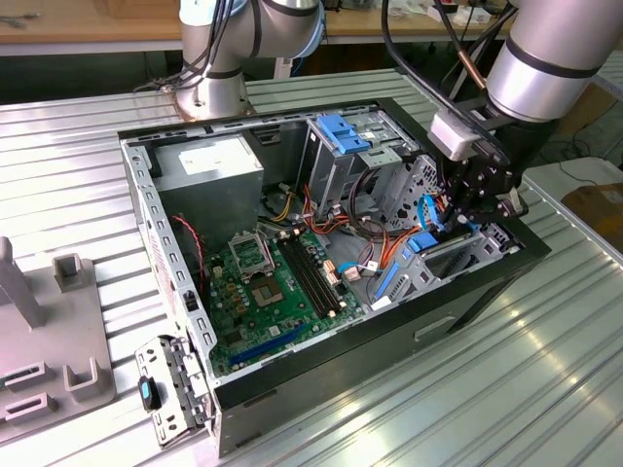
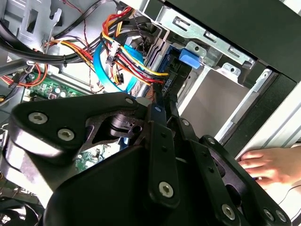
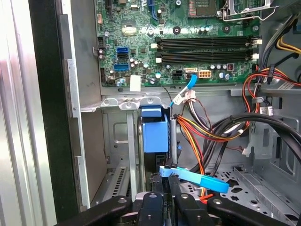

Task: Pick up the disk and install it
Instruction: 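Insert the first disk wire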

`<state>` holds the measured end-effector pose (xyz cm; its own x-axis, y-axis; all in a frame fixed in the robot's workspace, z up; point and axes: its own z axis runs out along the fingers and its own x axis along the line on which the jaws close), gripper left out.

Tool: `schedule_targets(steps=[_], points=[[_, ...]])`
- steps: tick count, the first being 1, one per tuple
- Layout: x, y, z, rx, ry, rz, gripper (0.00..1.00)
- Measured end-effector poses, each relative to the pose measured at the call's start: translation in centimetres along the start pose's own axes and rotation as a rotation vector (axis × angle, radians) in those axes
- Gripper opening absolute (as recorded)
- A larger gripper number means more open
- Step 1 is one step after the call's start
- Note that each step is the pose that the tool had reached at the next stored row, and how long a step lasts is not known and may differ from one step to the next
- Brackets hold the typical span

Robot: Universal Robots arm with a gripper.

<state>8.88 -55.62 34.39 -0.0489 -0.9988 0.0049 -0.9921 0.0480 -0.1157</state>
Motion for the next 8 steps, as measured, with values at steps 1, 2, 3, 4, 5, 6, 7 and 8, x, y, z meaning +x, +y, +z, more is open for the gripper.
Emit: schedule_targets(steps=[1, 2, 3, 4, 5, 6, 7, 8], points=[[-0.01, 0.0, -0.09, 0.0004, 0.0001, 0.0, 0.16], [-0.02, 0.0, -0.12, 0.0011, 0.0, 0.0, 0.16], [-0.02, 0.01, -0.15, 0.0082, 0.0, 0.0, 0.16], [-0.02, 0.0, -0.15, 0.012, -0.0001, 0.0, 0.16], [-0.02, 0.0, -0.15, 0.0141, -0.0002, 0.0, 0.16], [-0.02, 0.0, -0.14, 0.0161, -0.0004, 0.0, 0.16], [-0.02, 0.1, -0.16, 0.0172, 0.0, 0.0, 0.16], [-0.01, 0.2, -0.16, 0.0177, 0.0004, 0.0, 0.16]])
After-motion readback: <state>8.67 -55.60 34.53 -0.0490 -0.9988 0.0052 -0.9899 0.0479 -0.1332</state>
